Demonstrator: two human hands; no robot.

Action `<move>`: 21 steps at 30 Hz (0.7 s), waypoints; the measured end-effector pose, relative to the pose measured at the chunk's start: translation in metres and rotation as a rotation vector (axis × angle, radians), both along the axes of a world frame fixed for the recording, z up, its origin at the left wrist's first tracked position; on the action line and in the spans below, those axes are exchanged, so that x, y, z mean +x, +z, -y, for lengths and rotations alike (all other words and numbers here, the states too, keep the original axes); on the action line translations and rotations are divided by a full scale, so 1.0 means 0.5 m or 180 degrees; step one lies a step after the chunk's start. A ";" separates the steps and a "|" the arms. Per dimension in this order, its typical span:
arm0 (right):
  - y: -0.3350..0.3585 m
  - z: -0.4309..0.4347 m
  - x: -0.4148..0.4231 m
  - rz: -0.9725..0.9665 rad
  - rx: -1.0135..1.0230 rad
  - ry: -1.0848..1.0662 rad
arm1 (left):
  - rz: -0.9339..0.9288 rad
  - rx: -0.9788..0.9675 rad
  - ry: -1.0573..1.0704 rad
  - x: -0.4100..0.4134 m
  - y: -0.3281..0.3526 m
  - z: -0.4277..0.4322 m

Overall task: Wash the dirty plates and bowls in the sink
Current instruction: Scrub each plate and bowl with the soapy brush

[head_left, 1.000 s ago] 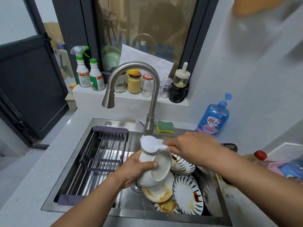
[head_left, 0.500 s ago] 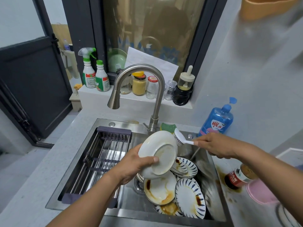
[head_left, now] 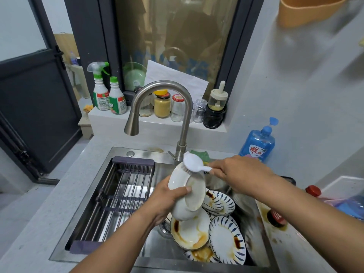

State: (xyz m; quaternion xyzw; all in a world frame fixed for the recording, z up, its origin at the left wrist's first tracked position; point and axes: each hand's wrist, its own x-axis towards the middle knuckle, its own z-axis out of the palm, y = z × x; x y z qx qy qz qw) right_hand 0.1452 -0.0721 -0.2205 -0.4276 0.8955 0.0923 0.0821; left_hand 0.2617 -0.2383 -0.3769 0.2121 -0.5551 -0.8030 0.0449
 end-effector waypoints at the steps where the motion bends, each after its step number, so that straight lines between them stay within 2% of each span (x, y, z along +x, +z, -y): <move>1: -0.004 0.000 -0.013 0.0078 -0.0027 -0.0132 | -0.0014 0.0071 0.0025 0.001 0.000 0.000; 8: -0.035 -0.034 -0.072 0.0956 -0.0309 -0.0787 | -0.0501 0.0963 0.0419 0.025 0.013 0.007; 12: -0.088 -0.045 -0.064 0.1895 -0.1770 -0.1562 | -0.0740 0.1722 0.0456 0.026 0.010 0.006; 15: -0.111 -0.029 -0.044 0.2542 -0.2369 -0.1776 | -0.0858 0.2234 0.0342 0.023 0.016 -0.009; 18: -0.121 -0.019 -0.034 0.3100 -0.2514 -0.1689 | -0.0986 0.2506 0.0140 0.022 0.025 -0.020; 21: -0.110 -0.020 -0.047 0.3017 -0.2326 -0.1453 | -0.0874 0.2201 -0.0097 0.031 0.034 -0.003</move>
